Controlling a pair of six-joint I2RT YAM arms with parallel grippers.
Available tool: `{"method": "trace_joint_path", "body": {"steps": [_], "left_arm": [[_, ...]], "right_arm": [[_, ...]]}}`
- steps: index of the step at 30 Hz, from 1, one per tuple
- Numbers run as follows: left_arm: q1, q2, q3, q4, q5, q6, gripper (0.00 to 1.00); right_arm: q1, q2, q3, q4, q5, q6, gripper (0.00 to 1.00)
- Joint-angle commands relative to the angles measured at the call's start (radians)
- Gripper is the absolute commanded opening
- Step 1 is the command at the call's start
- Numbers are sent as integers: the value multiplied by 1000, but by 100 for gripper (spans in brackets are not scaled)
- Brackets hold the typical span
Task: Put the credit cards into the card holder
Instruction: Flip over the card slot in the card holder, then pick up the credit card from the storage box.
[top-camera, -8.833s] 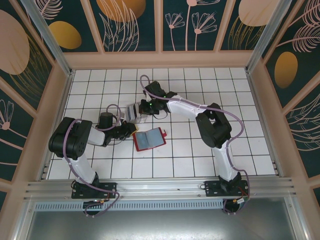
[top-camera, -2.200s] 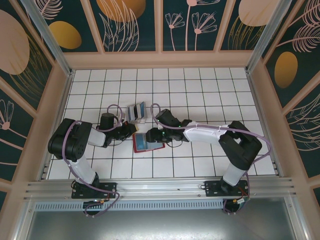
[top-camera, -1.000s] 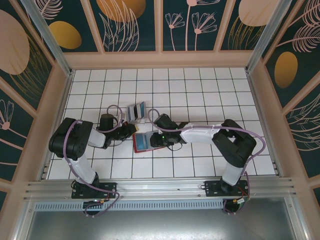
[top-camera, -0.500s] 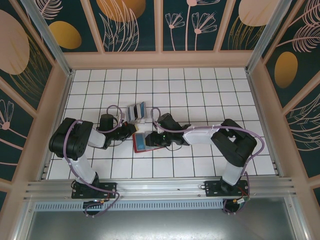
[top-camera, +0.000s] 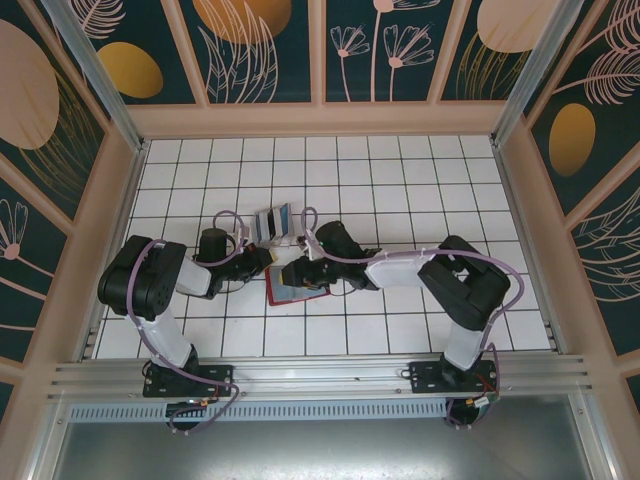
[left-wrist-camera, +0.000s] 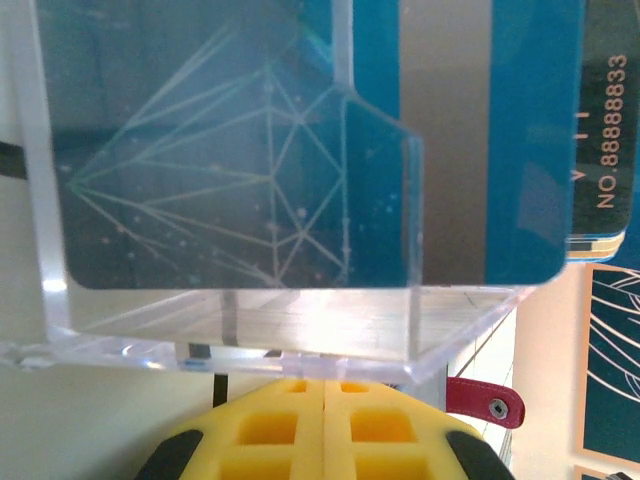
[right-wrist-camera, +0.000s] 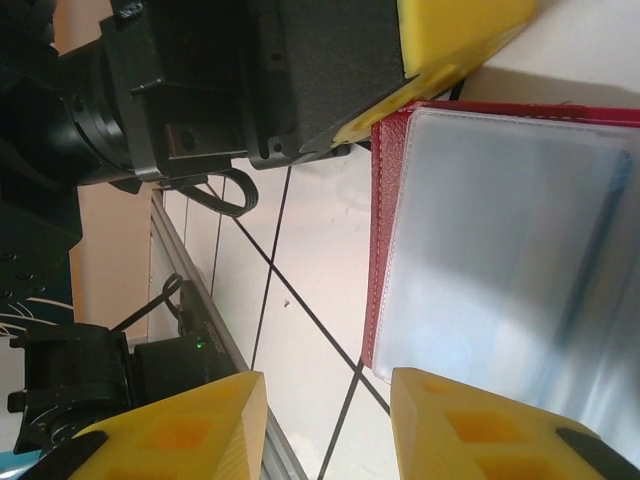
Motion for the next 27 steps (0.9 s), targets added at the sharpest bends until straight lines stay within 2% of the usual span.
{"method": "trace_joint_path", "body": {"steps": [1,4,10,12,14,17,23,27], "left_arm": [[-6,87,-51,-209,-118,23,0],[-7,73,-63,-197,-121,9,3],[-7,46,-58,-219,-121,14,8],[-7,34,-59,-228,-129,20,11],[-6,38,-48,-250,-129,37,13],[-7,32,-64,-222,-127,18,14],[-7,39,-82,-196,-113,10,19],[-7,50,-81,-191,-106,18,19]], "right_arm": [[14,33,24,15,-27,-25,38],[14,8,29,-7,-2,-36,37],[1,-85,160,-290,236,-208,43],[-10,-81,238,-399,357,-234,47],[-3,-63,339,-530,600,-236,49],[-3,-34,445,-582,753,-231,53],[-40,55,607,-625,747,-229,57],[-80,122,639,-630,644,-215,58]]}}
